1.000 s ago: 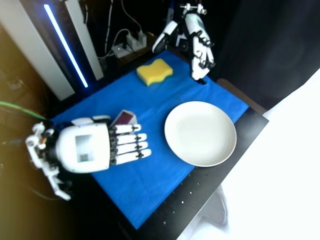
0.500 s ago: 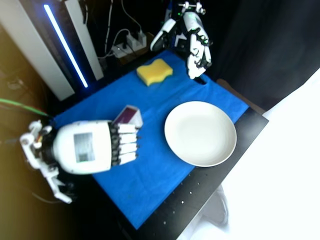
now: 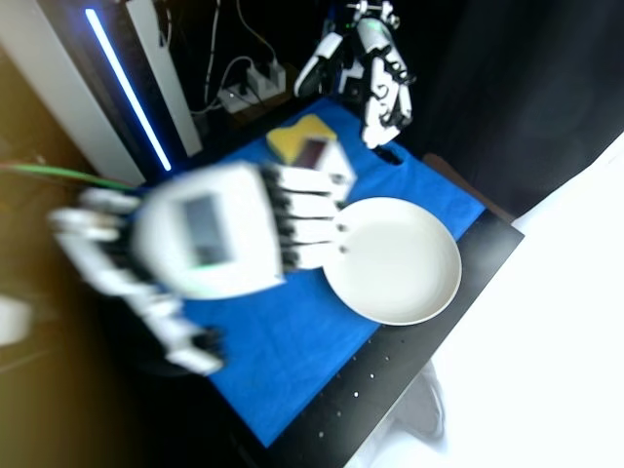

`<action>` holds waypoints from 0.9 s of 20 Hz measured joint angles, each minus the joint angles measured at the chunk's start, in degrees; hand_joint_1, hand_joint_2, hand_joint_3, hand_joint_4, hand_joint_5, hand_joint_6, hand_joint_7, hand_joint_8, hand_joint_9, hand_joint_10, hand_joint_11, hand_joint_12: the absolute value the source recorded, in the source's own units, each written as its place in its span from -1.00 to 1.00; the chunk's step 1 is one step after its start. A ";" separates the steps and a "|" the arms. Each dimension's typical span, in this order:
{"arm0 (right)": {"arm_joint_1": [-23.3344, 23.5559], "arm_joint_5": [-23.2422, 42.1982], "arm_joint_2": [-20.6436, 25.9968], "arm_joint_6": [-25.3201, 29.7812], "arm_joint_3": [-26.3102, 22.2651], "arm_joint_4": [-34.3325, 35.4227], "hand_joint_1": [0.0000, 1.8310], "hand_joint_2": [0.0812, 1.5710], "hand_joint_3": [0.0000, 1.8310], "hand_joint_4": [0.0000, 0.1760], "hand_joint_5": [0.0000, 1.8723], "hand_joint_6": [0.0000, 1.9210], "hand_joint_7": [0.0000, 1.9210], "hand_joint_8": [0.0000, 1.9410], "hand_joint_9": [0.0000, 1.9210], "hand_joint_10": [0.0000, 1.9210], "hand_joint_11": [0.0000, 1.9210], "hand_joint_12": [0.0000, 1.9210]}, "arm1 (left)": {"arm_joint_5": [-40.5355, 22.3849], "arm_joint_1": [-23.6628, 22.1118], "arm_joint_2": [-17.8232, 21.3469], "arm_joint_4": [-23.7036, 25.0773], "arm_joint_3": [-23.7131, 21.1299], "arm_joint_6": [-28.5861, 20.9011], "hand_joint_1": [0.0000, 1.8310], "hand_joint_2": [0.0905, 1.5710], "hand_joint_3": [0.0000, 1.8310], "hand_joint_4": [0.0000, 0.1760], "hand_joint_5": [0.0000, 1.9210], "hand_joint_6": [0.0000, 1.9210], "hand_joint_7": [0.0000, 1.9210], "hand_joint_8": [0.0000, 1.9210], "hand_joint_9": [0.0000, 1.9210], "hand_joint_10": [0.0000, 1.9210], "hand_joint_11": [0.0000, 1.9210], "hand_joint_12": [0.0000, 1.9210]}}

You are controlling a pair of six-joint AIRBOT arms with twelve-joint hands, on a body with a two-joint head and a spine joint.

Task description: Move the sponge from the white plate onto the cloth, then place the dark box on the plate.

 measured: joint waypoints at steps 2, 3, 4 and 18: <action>0.04 -0.74 -2.54 0.15 2.56 3.04 0.52 0.31 -1.00 -1.00 -0.02 0.26 0.15 -0.32 0.22 -0.21 -0.05 0.18 | -0.57 -0.37 -0.44 -0.55 0.17 0.00 -0.16 0.06 -1.00 -0.61 -0.64 -0.99 -0.39 -1.00 -0.31 -0.94 -0.83 0.15; 0.07 -1.99 -4.09 0.24 4.17 3.85 0.52 0.31 -1.00 -1.00 -0.03 0.25 0.17 -0.38 0.24 -0.17 0.06 0.28 | -1.03 -0.63 -0.96 -1.14 0.35 0.00 -0.18 0.07 -1.00 -0.72 -0.63 -0.99 -0.40 -1.00 -0.32 -0.95 -0.78 0.15; 0.04 -4.24 -5.75 0.26 5.66 3.93 0.52 0.31 -1.00 -1.00 -0.04 0.28 0.16 -0.37 0.24 -0.17 0.01 0.25 | -1.22 -0.96 -1.42 -1.11 0.63 -0.02 -0.16 0.08 -1.00 -0.86 -0.62 -0.99 -0.41 -1.00 -0.34 -0.96 -0.76 0.12; 0.59 -17.64 -14.23 12.81 17.29 -11.56 -0.20 -0.11 -1.00 1.00 -1.00 -1.00 -1.00 -1.00 -0.94 -0.98 -1.00 -0.36 | -1.05 -2.40 -3.56 0.15 1.79 -0.55 -0.18 0.11 -0.99 -1.00 -0.54 -0.99 -0.40 -1.00 -0.34 -1.00 -0.72 0.06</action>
